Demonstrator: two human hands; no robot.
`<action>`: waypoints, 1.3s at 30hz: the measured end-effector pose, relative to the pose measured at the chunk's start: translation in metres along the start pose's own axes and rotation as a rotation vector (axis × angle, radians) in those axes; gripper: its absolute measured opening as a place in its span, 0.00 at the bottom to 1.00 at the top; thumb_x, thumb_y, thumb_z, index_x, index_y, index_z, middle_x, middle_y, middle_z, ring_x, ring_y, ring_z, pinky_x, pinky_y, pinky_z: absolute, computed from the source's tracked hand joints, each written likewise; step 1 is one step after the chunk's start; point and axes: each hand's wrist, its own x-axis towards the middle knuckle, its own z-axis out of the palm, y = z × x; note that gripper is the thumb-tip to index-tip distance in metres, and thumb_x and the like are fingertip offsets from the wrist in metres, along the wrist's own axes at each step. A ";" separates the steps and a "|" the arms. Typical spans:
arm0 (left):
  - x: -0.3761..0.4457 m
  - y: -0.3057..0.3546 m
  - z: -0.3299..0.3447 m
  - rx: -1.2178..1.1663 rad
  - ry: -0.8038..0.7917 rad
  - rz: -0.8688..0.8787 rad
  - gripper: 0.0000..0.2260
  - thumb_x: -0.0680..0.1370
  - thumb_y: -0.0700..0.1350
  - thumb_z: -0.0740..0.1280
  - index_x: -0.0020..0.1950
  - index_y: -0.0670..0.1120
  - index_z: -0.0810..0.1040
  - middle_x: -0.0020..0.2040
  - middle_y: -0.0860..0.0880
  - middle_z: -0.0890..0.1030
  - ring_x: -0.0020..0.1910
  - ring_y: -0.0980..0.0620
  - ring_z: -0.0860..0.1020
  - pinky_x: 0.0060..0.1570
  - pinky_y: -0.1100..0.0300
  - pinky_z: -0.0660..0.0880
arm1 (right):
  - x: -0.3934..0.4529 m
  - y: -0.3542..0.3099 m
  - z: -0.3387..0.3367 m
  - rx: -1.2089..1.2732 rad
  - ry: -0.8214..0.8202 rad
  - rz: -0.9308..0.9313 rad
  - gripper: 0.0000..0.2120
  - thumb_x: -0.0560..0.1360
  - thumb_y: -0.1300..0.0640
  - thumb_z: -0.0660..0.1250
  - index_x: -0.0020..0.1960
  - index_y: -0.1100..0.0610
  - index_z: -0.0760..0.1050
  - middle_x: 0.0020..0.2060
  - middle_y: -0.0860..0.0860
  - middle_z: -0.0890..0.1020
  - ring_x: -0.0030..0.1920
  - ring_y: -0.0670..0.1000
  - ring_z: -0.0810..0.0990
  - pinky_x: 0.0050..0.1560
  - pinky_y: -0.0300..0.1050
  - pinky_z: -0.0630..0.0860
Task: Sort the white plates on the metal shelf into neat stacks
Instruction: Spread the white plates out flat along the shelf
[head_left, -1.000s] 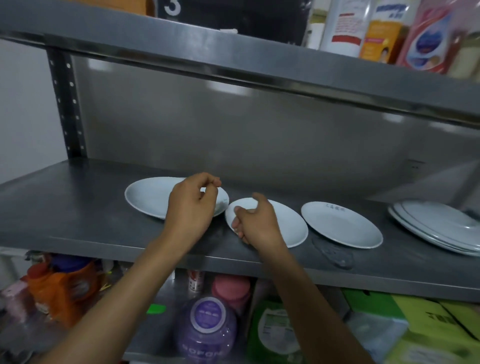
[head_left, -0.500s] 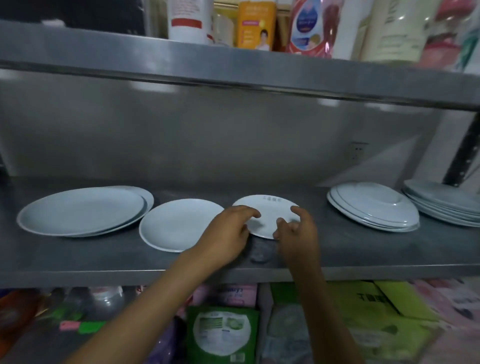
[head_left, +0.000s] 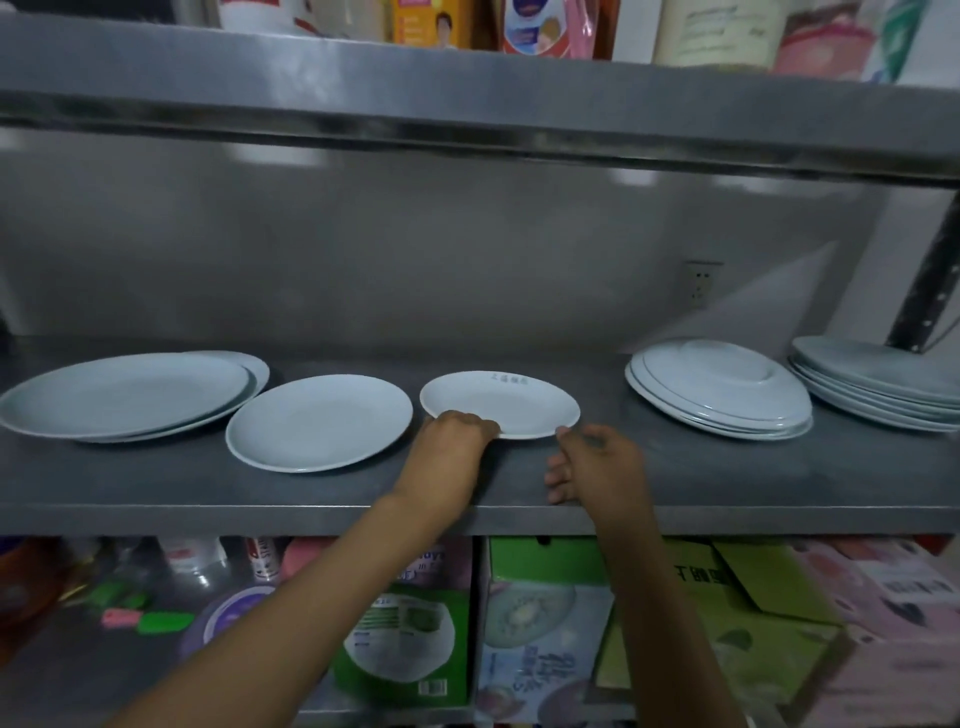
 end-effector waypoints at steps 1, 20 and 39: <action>-0.002 0.001 -0.003 -0.005 0.020 0.006 0.10 0.65 0.33 0.66 0.40 0.46 0.78 0.38 0.48 0.80 0.40 0.47 0.78 0.39 0.54 0.74 | -0.001 -0.001 0.001 0.020 -0.011 0.023 0.07 0.78 0.57 0.66 0.51 0.58 0.71 0.31 0.61 0.76 0.23 0.52 0.74 0.22 0.43 0.74; -0.067 -0.069 -0.094 -0.255 0.401 -0.278 0.22 0.72 0.38 0.55 0.64 0.44 0.77 0.64 0.48 0.77 0.69 0.49 0.70 0.72 0.51 0.57 | -0.017 -0.025 0.085 0.294 -0.240 0.082 0.04 0.77 0.67 0.62 0.47 0.64 0.75 0.24 0.55 0.81 0.26 0.51 0.81 0.30 0.42 0.80; -0.071 -0.090 -0.092 -0.257 0.223 -0.319 0.26 0.76 0.32 0.56 0.75 0.44 0.62 0.76 0.48 0.62 0.76 0.55 0.54 0.66 0.73 0.46 | -0.024 -0.008 0.128 0.030 -0.417 0.155 0.06 0.77 0.62 0.66 0.49 0.65 0.75 0.26 0.58 0.81 0.25 0.53 0.81 0.30 0.45 0.81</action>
